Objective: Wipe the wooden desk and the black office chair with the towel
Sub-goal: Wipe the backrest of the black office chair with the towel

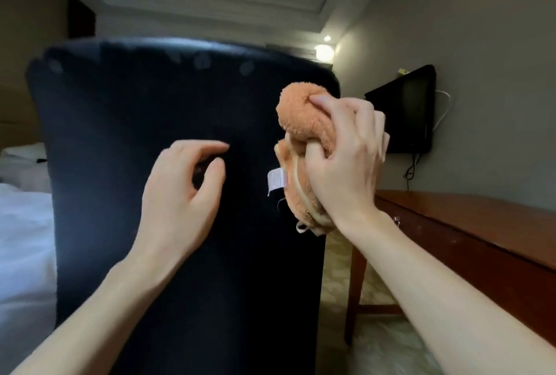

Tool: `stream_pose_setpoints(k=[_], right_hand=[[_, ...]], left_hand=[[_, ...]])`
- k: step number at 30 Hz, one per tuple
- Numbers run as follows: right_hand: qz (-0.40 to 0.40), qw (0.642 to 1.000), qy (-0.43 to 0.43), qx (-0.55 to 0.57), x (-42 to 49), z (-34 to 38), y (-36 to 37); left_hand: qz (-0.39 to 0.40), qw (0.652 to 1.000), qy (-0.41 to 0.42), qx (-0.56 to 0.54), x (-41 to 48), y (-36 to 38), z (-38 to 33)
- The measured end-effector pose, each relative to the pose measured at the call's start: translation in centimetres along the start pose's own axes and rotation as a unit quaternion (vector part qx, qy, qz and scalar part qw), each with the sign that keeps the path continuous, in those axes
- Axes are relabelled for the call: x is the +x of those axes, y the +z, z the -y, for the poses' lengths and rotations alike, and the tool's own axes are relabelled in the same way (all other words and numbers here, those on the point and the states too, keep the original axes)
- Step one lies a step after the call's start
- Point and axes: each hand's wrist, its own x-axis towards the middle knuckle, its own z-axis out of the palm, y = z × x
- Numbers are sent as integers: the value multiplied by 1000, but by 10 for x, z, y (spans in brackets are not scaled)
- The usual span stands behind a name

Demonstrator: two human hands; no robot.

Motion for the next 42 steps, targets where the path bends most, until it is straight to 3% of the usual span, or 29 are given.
stream_pose_setpoints(k=[2, 4, 8, 10, 12, 14, 17, 21, 24, 26, 28, 30, 33, 37, 42], right_hand=[[7, 1000, 15, -7, 6, -3, 9], [21, 998, 61, 3, -21, -8, 15], [152, 983, 104, -9, -91, -8, 5], [126, 982, 142, 6, -81, -3, -5], [50, 984, 169, 6, -48, 6, -12], [-18, 989, 147, -7, -7, 14, -15], [-33, 994, 89, -50, 36, 21, -8], [16, 986, 145, -79, 1, 13, 16], [174, 964, 134, -150, -71, 8, 11], [244, 952, 137, -126, -88, 12, -1], [185, 965, 176, -68, -69, 26, -6], [44, 978, 198, -43, -26, 48, 1], [-104, 964, 245, -6, 45, 75, 20], [-91, 946, 311, -6, 78, 101, 51], [-42, 971, 233, 11, 57, 160, 92]], left_hand=[[-3, 989, 130, 66, 37, 3, -18], [55, 965, 231, 115, 61, 12, -26], [119, 930, 288, 195, 93, 14, -28], [113, 928, 279, 220, 110, 8, -28], [111, 924, 269, 246, 124, 1, -26], [97, 930, 250, 251, 134, -10, -20], [67, 940, 230, 243, 148, -28, -10], [133, 946, 209, 210, 160, -43, -6], [156, 954, 188, 175, 168, -42, -7], [172, 953, 192, 156, 171, -43, -5], [198, 947, 206, 145, 169, -46, -2], [223, 942, 213, 133, 169, -54, 1], [189, 947, 194, 172, 176, -79, 18], [164, 957, 58, 233, 191, -118, 56], [164, 974, -41, 149, 189, -116, 41]])
